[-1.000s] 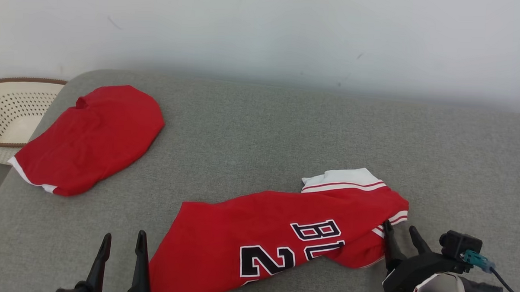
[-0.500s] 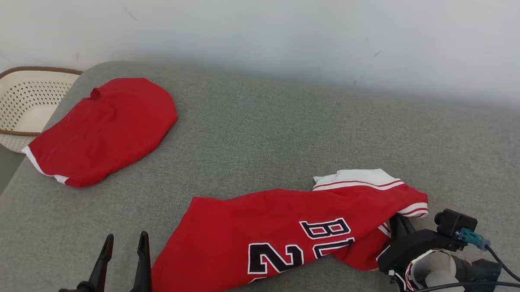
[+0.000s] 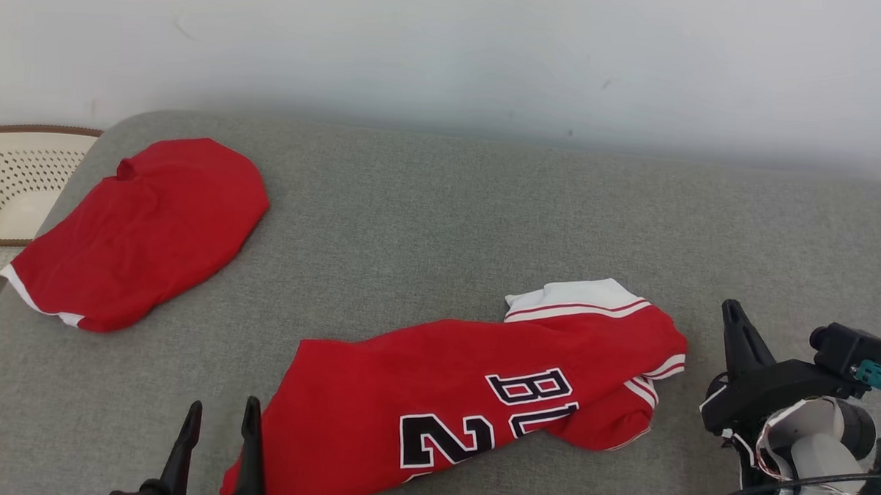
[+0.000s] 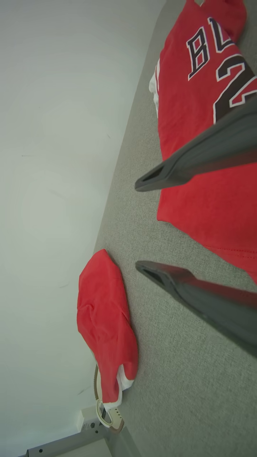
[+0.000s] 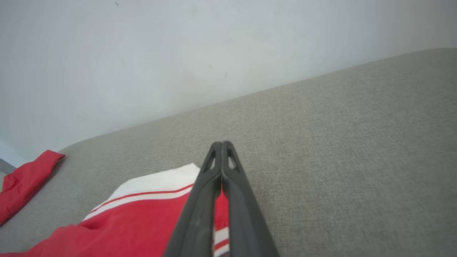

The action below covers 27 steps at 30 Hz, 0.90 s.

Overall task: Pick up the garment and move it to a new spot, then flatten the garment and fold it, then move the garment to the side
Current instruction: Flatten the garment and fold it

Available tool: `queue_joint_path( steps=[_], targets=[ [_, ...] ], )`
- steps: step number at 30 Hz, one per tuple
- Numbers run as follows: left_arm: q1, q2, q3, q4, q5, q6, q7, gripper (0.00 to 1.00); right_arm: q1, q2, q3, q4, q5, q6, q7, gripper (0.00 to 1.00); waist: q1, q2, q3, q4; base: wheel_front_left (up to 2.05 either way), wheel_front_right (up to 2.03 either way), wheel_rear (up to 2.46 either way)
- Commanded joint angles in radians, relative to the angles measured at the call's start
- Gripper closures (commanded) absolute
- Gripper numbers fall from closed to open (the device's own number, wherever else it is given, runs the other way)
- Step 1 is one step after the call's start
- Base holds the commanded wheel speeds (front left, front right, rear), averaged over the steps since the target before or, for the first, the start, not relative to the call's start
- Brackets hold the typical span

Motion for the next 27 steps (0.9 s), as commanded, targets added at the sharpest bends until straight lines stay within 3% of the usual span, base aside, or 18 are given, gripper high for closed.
queue_joint_path(
  steps=[1, 3, 4, 5, 13, 24, 25, 26, 27],
  targets=[
    [0.0, 0.0, 0.001, 0.006, -0.003, 0.001, -0.004, 0.0, 0.023, 0.001, -0.002, -0.019, 0.013, 0.0, 0.019, 1.0, 0.0, 0.0, 0.003, -0.007, 0.0, 0.0, 0.0],
    [-0.003, -0.001, -0.003, 0.009, -0.008, -0.001, -0.004, 0.0, 0.053, 0.003, -0.013, -0.058, 0.029, 0.0, 0.067, 1.0, 0.0, 0.0, 0.005, -0.01, 0.0, 0.0, 0.0],
    [-0.004, 0.0, -0.006, 0.011, -0.009, -0.002, -0.004, 0.0, 0.062, -0.003, -0.017, -0.077, 0.022, 0.0, 0.077, 0.65, 0.0, 0.0, 0.006, -0.01, 0.0, 0.0, 0.0],
    [-0.007, 0.0, -0.008, 0.012, -0.009, -0.002, -0.004, 0.0, 0.071, 0.004, -0.023, -0.094, 0.028, 0.0, 0.087, 0.0, 0.0, 0.0, 0.006, -0.01, 0.0, 0.0, 0.0],
    [-0.015, 0.0, -0.019, 0.018, -0.013, -0.004, -0.004, 0.0, 0.125, 0.063, -0.051, -0.13, 0.091, 0.0, 0.17, 0.0, 0.0, 0.0, 0.009, -0.001, 0.0, 0.0, 0.0],
    [-0.021, 0.0, -0.027, 0.019, -0.011, -0.005, -0.004, 0.0, 0.059, 0.113, -0.068, 0.01, 0.154, 0.0, 0.221, 0.0, 0.0, 0.0, 0.03, 0.033, 0.0, 0.0, 0.0],
    [-0.022, -0.001, -0.028, 0.019, -0.012, -0.004, -0.004, 0.0, 0.05, 0.11, -0.065, 0.02, 0.152, 0.0, 0.209, 0.29, 0.0, 0.0, 0.033, 0.035, 0.0, 0.0, 0.0],
    [-0.021, -0.001, -0.03, 0.019, -0.012, -0.003, -0.004, 0.0, 0.041, 0.113, -0.064, 0.034, 0.151, 0.0, 0.199, 0.78, 0.0, 0.0, 0.034, 0.037, 0.0, 0.0, 0.0],
    [-0.019, 0.0, -0.031, 0.019, -0.013, -0.003, -0.004, 0.0, 0.032, 0.113, -0.056, 0.041, 0.144, 0.0, 0.186, 1.0, 0.0, 0.0, 0.035, 0.039, 0.0, 0.0, 0.0]
  ],
)
